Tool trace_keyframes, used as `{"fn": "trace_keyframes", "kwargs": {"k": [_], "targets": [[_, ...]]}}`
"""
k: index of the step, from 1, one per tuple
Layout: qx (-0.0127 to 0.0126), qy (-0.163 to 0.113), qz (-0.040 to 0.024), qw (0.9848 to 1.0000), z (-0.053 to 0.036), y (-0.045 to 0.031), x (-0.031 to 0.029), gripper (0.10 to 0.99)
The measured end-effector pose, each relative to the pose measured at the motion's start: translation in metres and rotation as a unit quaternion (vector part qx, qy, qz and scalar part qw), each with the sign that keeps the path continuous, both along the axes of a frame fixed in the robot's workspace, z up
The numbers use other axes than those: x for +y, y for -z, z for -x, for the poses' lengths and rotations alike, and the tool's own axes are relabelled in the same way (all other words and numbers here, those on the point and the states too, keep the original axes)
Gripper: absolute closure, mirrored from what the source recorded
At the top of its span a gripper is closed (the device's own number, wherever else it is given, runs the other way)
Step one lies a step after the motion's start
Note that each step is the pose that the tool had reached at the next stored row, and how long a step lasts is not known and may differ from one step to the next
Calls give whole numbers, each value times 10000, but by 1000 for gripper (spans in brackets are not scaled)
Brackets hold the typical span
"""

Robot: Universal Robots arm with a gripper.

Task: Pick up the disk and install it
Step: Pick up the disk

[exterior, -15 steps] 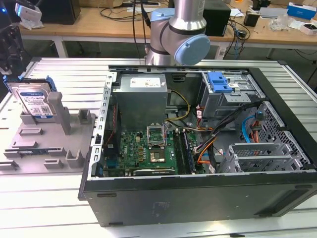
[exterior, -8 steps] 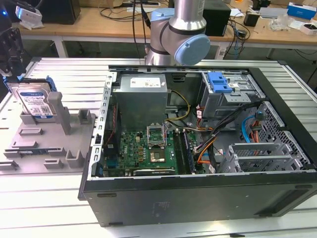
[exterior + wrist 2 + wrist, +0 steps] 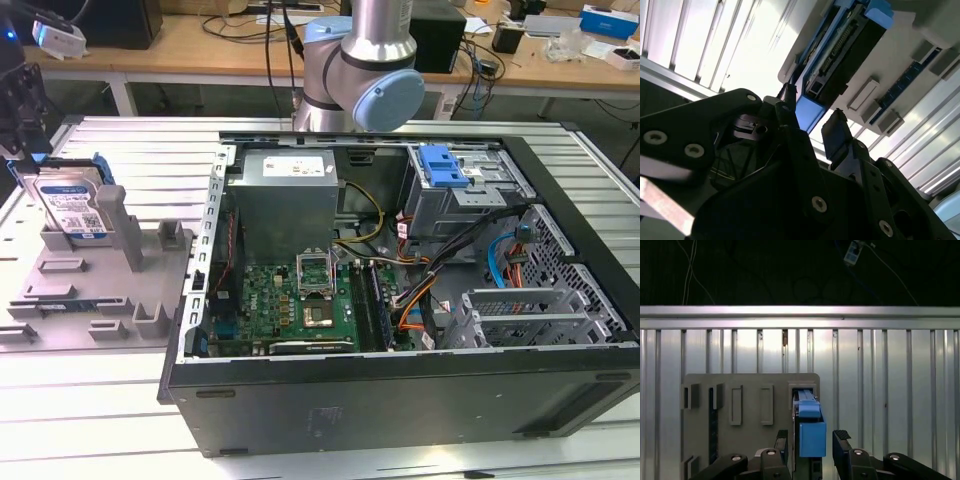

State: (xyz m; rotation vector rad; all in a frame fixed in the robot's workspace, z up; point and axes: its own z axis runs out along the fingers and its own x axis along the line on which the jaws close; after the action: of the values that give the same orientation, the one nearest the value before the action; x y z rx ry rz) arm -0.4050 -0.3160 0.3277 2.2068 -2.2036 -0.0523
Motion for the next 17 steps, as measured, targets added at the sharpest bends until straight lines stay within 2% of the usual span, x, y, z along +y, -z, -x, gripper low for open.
{"fn": "trace_keyframes", "kwargs": {"k": [12,17], "targets": [[0,-108,0,9999,0,109,0,604],[-1,-117,-1,9999,-2,115,1,604]]}}
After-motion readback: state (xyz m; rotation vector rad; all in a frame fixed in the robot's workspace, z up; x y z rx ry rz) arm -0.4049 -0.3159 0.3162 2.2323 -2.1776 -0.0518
